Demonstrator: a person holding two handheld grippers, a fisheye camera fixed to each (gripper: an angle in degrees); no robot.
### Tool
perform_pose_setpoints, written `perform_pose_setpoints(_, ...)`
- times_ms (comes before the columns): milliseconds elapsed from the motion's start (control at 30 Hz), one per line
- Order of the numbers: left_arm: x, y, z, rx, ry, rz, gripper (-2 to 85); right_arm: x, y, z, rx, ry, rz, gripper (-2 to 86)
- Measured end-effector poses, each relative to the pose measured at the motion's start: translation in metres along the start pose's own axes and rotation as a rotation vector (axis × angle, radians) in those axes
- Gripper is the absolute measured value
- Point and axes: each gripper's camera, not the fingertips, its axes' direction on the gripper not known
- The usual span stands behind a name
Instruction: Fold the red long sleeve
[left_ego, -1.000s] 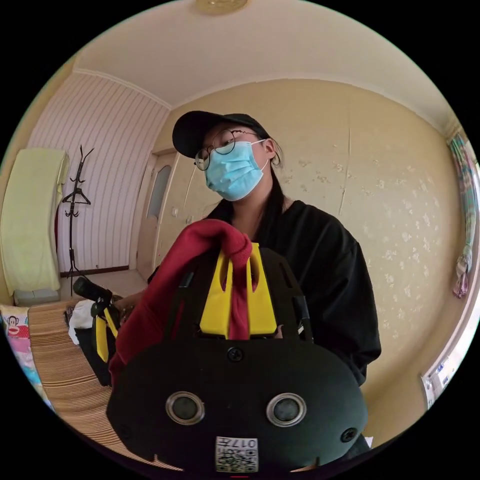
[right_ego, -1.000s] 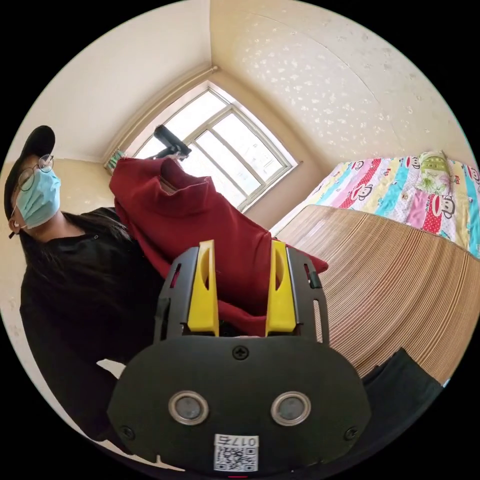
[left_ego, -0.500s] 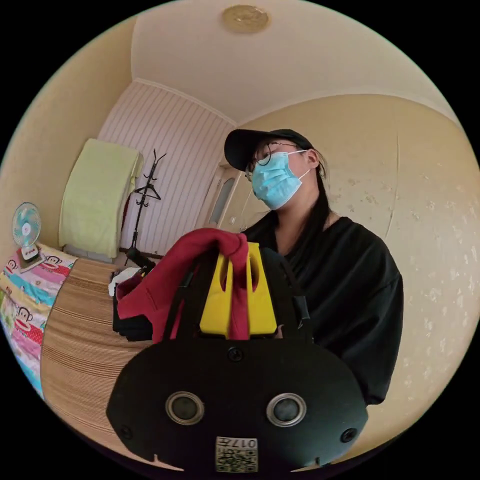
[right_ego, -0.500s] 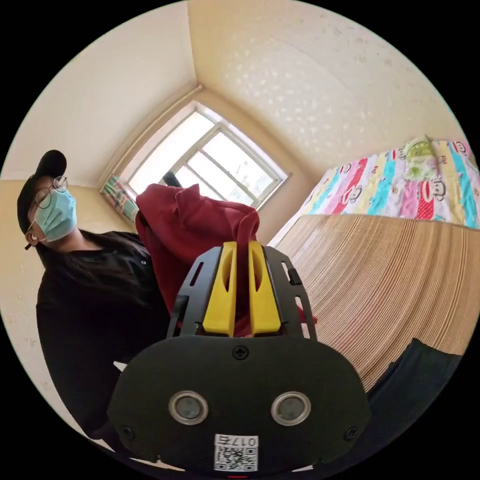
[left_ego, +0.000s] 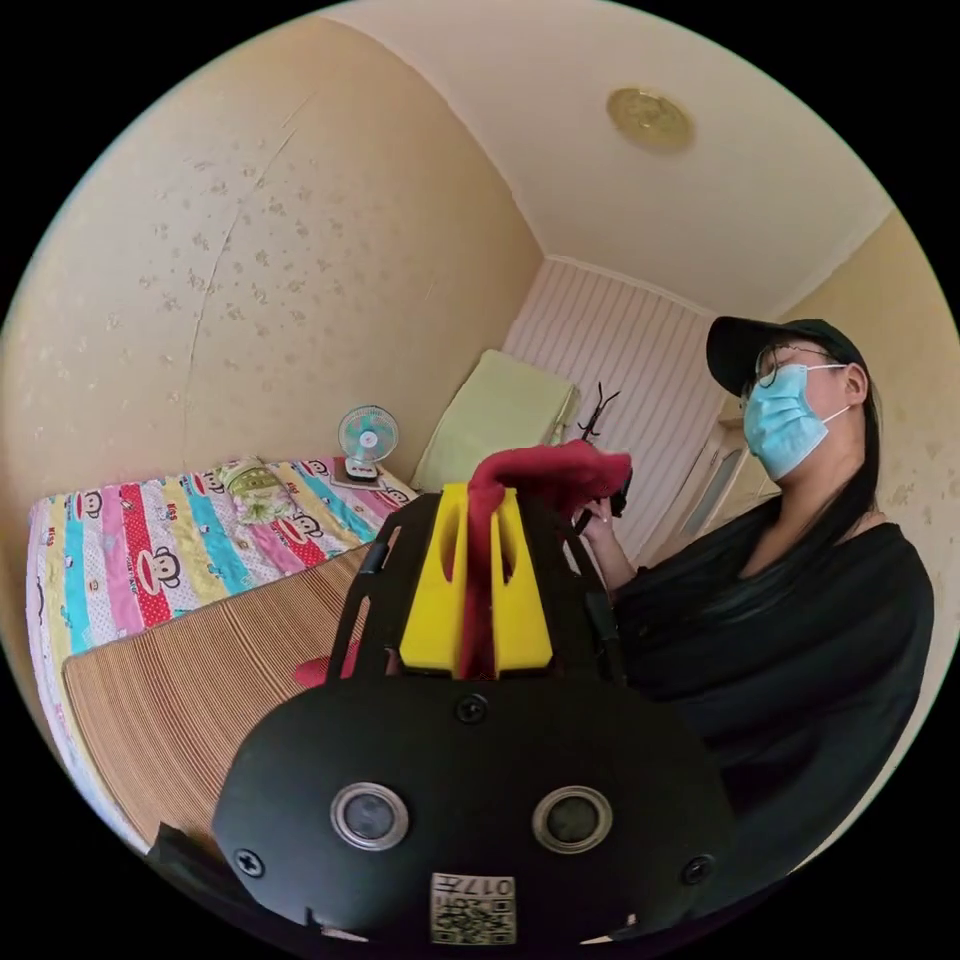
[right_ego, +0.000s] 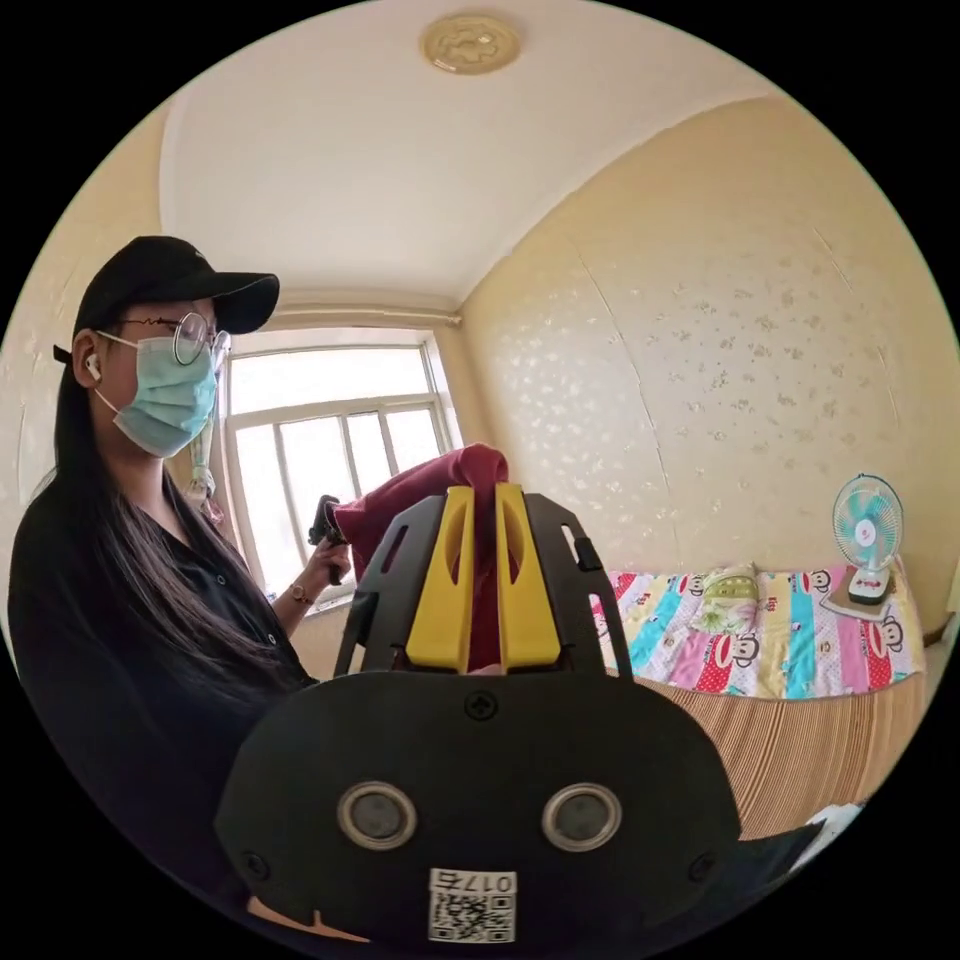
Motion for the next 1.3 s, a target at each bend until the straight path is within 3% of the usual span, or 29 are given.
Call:
perform_pose_setpoints(100,0.002,-0.05,-0.016,-0.065,-0.074,0.032,3.9,0.011,-0.034,0.034,-0.131,0.097,-0.02,3.9)
perform_pose_setpoints(233,-0.06,-0.123,-0.003,-0.174,-0.217,-0.078,4.1,0.114,-0.065,0.152,-0.463,0.309,-0.063,5.4)
perform_pose_setpoints(400,-0.29,-0.166,0.068,-0.432,-0.713,-0.365,8.1,0.323,-0.004,0.31,-0.816,0.543,0.202,8.4)
perform_pose_setpoints(467,-0.346,-0.138,0.07,-0.496,-0.757,-0.546,8.0,0.372,0.058,0.323,-0.849,0.516,0.393,9.0)
perform_pose_setpoints(533,-0.367,-0.104,0.065,-0.458,-0.692,-0.604,8.4,0.377,0.109,0.323,-0.86,0.439,0.426,8.8)
perform_pose_setpoints(633,-0.387,-0.025,0.069,-0.498,-0.602,-0.693,8.4,0.375,0.22,0.327,-1.059,0.396,0.466,8.6)
perform_pose_setpoints(767,-0.406,0.093,0.099,-0.736,-0.451,-0.886,7.5,0.349,0.354,0.339,-1.398,0.275,0.482,8.5)
perform_pose_setpoints(967,-0.413,0.142,0.106,-0.846,-0.366,-1.009,6.4,0.35,0.408,0.345,-1.539,0.231,0.478,8.1)
perform_pose_setpoints(1133,-0.415,0.175,0.097,-0.944,-0.41,-1.036,5.7,0.374,0.466,0.318,-1.685,0.286,0.498,7.4)
perform_pose_setpoints(1167,-0.411,0.193,0.095,-1.009,-0.39,-1.053,5.0,0.373,0.476,0.303,-1.724,0.295,0.448,7.1)
perform_pose_setpoints(1233,-0.398,0.222,0.091,-1.109,-0.281,-1.072,1.5,0.36,0.458,0.277,-1.624,0.31,0.288,6.4)
perform_pose_setpoints(1300,-0.383,0.222,0.05,-1.011,-0.269,-1.096,0.1,0.352,0.45,0.254,-1.652,0.311,0.201,5.6)
